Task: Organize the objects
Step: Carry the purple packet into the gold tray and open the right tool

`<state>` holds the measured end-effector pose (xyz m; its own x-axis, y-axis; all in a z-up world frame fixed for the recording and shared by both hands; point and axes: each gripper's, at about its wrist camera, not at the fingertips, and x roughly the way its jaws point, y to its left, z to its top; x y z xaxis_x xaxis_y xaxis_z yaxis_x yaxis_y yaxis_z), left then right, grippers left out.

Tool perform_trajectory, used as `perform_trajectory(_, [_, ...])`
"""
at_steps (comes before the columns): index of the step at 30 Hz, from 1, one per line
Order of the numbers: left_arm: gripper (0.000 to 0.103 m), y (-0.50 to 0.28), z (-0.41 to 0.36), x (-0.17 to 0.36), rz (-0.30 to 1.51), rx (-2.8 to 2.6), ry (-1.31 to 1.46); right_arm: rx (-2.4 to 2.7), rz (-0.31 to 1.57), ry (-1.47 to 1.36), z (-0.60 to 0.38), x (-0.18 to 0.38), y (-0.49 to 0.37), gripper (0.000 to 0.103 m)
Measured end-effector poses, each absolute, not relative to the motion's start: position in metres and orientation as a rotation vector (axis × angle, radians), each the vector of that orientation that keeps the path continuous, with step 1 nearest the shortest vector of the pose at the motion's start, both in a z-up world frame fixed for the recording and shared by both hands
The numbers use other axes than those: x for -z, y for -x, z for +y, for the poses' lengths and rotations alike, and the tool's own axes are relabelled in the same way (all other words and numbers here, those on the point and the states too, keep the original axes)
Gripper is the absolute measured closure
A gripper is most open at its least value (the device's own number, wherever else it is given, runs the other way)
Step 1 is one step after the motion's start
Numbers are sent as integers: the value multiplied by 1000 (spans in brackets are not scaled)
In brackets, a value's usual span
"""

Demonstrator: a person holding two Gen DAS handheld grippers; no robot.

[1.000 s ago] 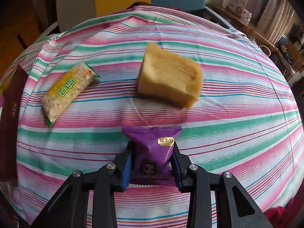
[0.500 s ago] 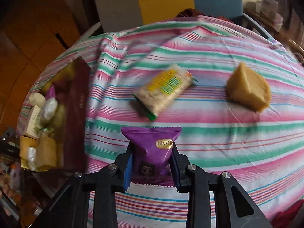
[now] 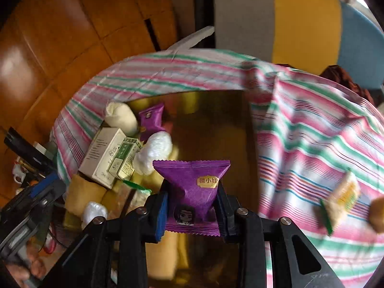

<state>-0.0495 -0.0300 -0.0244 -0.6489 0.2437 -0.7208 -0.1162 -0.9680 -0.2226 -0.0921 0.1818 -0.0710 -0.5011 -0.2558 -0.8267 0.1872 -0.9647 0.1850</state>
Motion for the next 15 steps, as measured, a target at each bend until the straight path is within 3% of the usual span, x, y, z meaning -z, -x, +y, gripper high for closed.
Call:
perform_trajectory(7, [62,51,-35,30,-233,-2680,1220,2415,-87,-1546,148,119,114,65])
perform_trajectory(15, [61,51,-32,30,-213,-2679,1220,2420,-153,-1498,152,120,104,60])
